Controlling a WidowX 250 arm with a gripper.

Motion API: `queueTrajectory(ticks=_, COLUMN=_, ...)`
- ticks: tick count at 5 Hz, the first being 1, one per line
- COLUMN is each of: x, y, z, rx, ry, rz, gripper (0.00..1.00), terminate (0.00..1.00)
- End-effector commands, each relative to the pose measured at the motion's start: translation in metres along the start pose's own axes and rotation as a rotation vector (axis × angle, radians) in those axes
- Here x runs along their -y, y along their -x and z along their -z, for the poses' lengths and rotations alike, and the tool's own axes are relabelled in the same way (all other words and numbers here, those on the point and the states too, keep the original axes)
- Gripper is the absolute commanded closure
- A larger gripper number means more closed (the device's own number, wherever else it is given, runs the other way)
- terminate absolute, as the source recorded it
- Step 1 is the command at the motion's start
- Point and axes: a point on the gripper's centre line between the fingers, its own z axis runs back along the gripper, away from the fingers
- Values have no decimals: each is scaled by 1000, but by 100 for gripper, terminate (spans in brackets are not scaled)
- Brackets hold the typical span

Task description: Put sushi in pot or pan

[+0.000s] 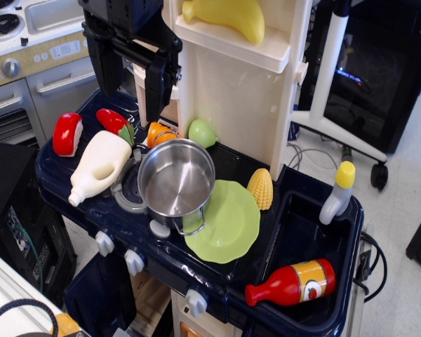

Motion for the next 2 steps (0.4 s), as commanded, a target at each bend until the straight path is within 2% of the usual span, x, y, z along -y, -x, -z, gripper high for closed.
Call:
queueTrajectory(ticks=1, x=0, y=0, z=0, rx=0, ry=0, rz=0, gripper=0, terminate=0)
queueTrajectory(ticks=2, x=-37, y=-2, z=26, rx=76, ry=-61, rz=-37, gripper=0, terminate=0)
